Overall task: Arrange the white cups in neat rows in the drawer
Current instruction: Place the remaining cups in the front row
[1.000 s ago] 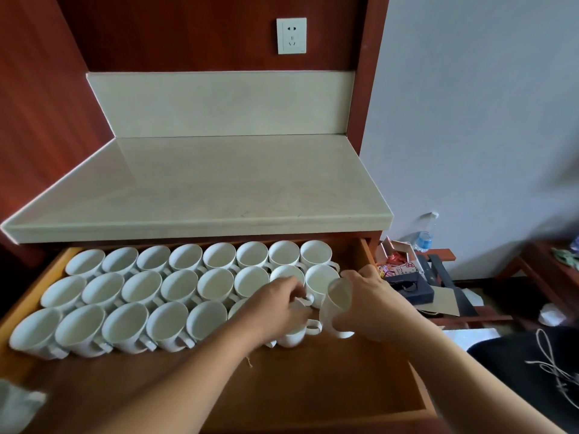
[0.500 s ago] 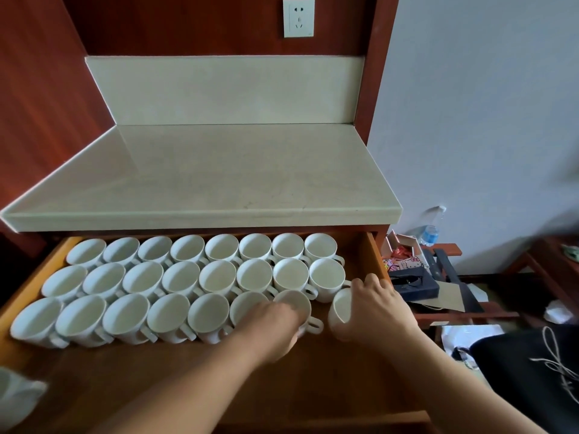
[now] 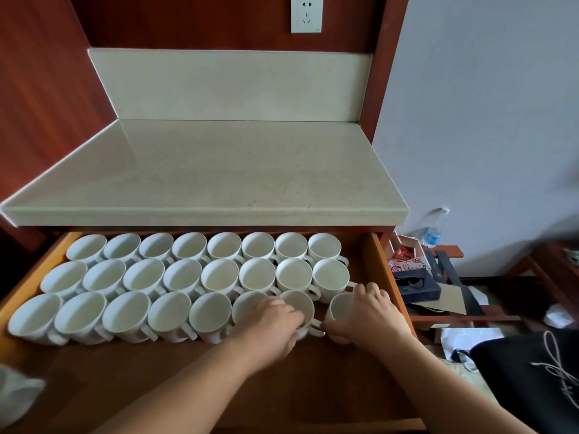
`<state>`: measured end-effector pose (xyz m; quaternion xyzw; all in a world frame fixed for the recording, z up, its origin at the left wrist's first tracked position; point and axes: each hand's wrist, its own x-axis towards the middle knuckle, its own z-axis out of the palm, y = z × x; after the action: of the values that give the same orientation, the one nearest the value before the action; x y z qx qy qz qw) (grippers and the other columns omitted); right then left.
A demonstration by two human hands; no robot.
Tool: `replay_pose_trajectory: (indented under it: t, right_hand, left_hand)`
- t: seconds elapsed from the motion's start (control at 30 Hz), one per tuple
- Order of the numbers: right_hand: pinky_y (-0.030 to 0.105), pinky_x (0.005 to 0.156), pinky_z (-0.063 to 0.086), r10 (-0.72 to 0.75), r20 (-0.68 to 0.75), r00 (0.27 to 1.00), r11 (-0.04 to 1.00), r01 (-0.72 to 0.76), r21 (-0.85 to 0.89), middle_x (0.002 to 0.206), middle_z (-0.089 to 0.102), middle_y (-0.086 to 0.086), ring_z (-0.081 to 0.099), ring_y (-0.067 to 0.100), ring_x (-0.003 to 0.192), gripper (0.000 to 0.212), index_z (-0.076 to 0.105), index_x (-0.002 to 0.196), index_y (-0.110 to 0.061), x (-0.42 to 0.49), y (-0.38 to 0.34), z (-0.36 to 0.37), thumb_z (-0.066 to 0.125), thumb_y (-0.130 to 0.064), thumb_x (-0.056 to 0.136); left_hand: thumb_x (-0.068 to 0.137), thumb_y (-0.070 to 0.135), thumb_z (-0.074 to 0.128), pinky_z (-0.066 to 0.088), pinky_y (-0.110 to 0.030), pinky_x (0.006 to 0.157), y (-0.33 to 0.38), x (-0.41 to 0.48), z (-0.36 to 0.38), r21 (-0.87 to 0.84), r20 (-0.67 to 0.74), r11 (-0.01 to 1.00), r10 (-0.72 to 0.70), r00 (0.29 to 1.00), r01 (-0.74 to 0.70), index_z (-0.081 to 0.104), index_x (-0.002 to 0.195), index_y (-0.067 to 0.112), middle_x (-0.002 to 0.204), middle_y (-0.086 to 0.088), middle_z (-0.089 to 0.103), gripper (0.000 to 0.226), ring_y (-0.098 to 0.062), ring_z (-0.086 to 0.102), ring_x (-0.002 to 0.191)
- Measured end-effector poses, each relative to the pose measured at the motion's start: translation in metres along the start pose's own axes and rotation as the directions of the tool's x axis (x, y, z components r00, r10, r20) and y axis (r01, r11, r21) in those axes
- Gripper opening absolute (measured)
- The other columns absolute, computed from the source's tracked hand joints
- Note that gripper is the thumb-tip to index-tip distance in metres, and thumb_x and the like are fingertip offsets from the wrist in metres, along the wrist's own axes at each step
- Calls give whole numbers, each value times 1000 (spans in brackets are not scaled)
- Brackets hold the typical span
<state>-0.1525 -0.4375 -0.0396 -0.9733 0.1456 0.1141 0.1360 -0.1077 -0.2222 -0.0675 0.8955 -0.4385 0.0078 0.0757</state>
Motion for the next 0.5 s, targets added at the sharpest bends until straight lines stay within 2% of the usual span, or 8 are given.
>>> replay_pose_trajectory:
  t: [0.13,0.3,0.5]
  right_hand:
    - [37,102,45,28,58,998,998,-31,49,134,46,5,45,25,126,104,40,140,-15,1,2,3,64,-83,65]
    - [37,100,46,44,60,997,998,-47,45,132,45,6,48,27,125,103,40,140,-16,3,-1,4,67,-81,64]
    - [36,99,45,36,45,998,998,-38,50,128,45,5,49,27,123,103,40,139,-15,3,0,7,66,-81,66]
  left_hand:
    - [78,22,70,52,-30,83,-10,-4,6,51,29,998,42,999,-44,62,77,27,69,6,64,10,-21,65,74]
    - [89,20,59,51,-38,97,-13,-3,10,34,43,999,39,998,-41,65,90,23,80,0,68,7,-28,65,85]
    - [97,21,53,40,-33,100,-7,-2,1,76,36,997,16,999,-18,64,99,20,93,-3,69,11,-29,61,97]
